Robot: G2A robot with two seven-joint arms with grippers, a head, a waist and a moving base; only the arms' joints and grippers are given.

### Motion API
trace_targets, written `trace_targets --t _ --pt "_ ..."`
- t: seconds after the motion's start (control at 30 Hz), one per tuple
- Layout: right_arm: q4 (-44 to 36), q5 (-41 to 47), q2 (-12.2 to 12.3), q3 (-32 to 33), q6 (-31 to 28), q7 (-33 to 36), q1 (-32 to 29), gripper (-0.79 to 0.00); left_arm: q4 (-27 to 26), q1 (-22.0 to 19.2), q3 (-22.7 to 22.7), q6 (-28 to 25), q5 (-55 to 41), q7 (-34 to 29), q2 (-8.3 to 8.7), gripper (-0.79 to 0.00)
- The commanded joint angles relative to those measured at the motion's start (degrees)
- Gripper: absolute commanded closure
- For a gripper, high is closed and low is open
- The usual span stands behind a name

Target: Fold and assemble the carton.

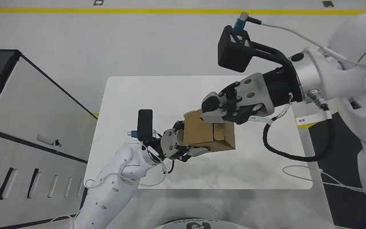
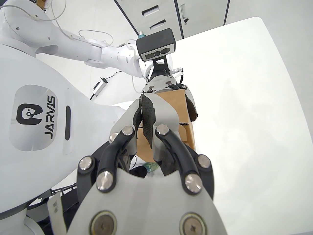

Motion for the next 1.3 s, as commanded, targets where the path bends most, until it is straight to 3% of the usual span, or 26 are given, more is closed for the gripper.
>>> trace_targets --t 0.0,0.5,0.67,0.77,1.0,1.03,1.07,1.27 --pt "0.0 0.1 0.0 -0.1 -0.1 -0.1 0.1 0.0 0.0 0.0 0.0 0.1 0.1 -0.1 0.01 0.0" --pt "0.9 0.0 -0.1 -1.4 -1.7 0.0 1.9 0.0 0.5 -0.4 0.3 0.2 -0.1 0.3 -0.01 0.0" --pt "1.3 -0.1 -0.1 -0.7 -2.3 -2.8 1.4 0.0 0.8 -0.6 0.3 0.1 -0.3 0.5 0.0 0.0" --pt "1.8 1.3 0.1 1.5 -2.9 -6.7 0.2 0.0 1.0 -0.7 0.4 -0.1 -0.7 0.5 -0.01 0.0" --pt "3.4 7.7 1.6 10.6 -2.6 -8.5 -5.1 0.0 1.5 -0.8 0.2 0.0 -2.1 1.2 -0.04 0.0" --pt "3.5 8.5 1.9 11.9 -2.2 -8.6 -6.2 -0.308 1.5 -0.9 0.1 0.0 -2.3 1.3 -0.05 0.0" --pt "3.6 8.8 1.9 12.4 -1.9 -8.8 -6.6 -0.785 1.5 -1.0 0.1 -0.1 -2.5 1.4 -0.06 0.0" --pt "3.6 8.8 1.9 12.4 -1.9 -8.8 -6.6 -0.785 1.6 -1.3 0.1 -0.4 -2.7 1.5 -0.08 0.0"
